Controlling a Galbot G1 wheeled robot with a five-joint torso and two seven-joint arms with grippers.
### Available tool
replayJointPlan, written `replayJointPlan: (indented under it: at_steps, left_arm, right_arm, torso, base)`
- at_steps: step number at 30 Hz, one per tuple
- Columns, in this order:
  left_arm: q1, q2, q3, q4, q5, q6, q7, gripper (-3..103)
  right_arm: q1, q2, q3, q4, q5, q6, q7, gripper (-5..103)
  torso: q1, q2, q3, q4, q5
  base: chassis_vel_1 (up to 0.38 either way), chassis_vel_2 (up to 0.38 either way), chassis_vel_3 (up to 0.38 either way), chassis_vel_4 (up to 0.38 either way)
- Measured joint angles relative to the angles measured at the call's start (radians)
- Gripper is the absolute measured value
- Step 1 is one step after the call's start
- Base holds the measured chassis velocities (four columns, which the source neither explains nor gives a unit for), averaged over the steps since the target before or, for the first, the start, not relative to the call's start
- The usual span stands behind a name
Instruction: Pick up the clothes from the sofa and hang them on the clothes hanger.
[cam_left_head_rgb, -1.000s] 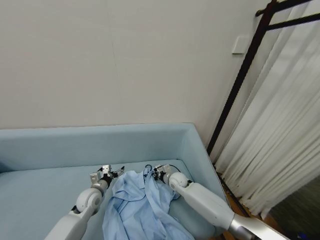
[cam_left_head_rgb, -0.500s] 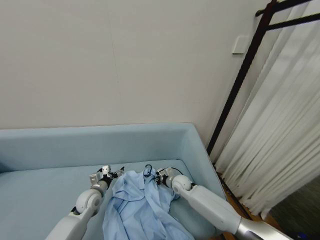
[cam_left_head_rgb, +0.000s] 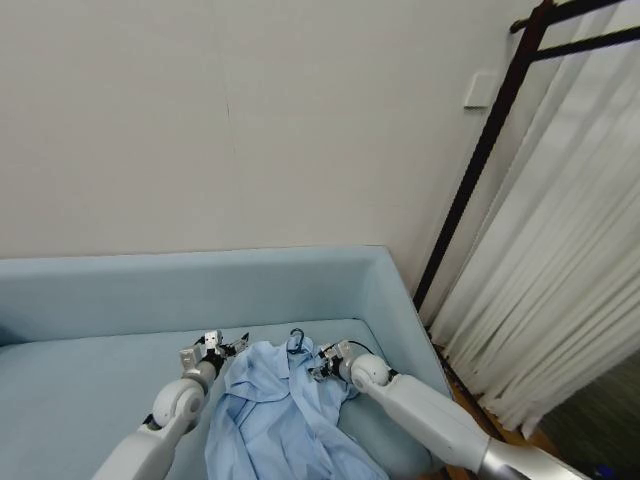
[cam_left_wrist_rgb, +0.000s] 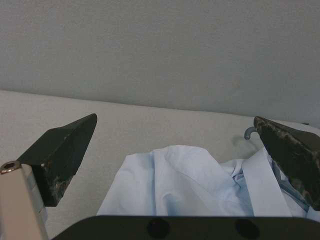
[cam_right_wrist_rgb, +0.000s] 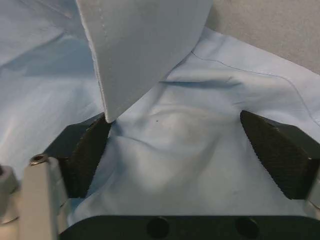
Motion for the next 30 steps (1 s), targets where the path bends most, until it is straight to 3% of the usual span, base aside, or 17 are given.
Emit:
replayJointPlan:
  at_steps: [4,9,12,16,19,30]
  left_arm:
    - [-0.001,0.009,0.000,-0.003,0.000,0.000,0.015,100]
    - [-0.002,0.012,-0.003,-0.006,0.000,-0.005,0.022,100]
    - [0.001,0.011,-0.004,-0.006,0.000,-0.007,0.023,100]
    - [0.001,0.004,-0.006,-0.005,0.000,-0.011,0.031,100]
    - [-0.003,0.001,-0.004,-0.004,0.000,-0.012,0.033,100]
    - [-0.014,-0.011,0.021,-0.003,0.012,-0.014,0.035,100]
  right_arm:
    - [0.013,0.017,-0.006,-0.040,-0.017,0.002,-0.011,74]
    - [0.025,0.042,-0.017,-0.089,-0.040,0.012,-0.026,52]
    - [0.028,0.048,-0.021,-0.100,-0.046,0.016,-0.028,47]
    - [0.031,0.052,-0.033,-0.115,-0.066,0.024,-0.029,28]
    - [0.032,0.051,-0.035,-0.119,-0.079,0.034,-0.029,24]
    - [0.034,0.016,-0.045,-0.095,-0.146,0.070,-0.022,24]
  torso:
    - [0.000,0.000,0.000,-0.0001,0.0001]
    - [0.000,0.000,0.000,-0.0001,0.0001]
    - [0.000,0.000,0.000,0.0000,0.0001]
    - [0.000,0.000,0.000,0.0002,0.0003]
    - [0.000,0.000,0.000,0.0001,0.0004]
    - [0.000,0.000,0.000,-0.0003,0.0002]
  base:
    - [0.000,0.000,0.000,0.000]
    - [0.000,0.000,0.000,0.000]
    - [0.000,0.000,0.000,0.000]
    - [0.000,0.000,0.000,0.000]
    - [0.000,0.000,0.000,0.000]
    - [0.000,0.000,0.000,0.000]
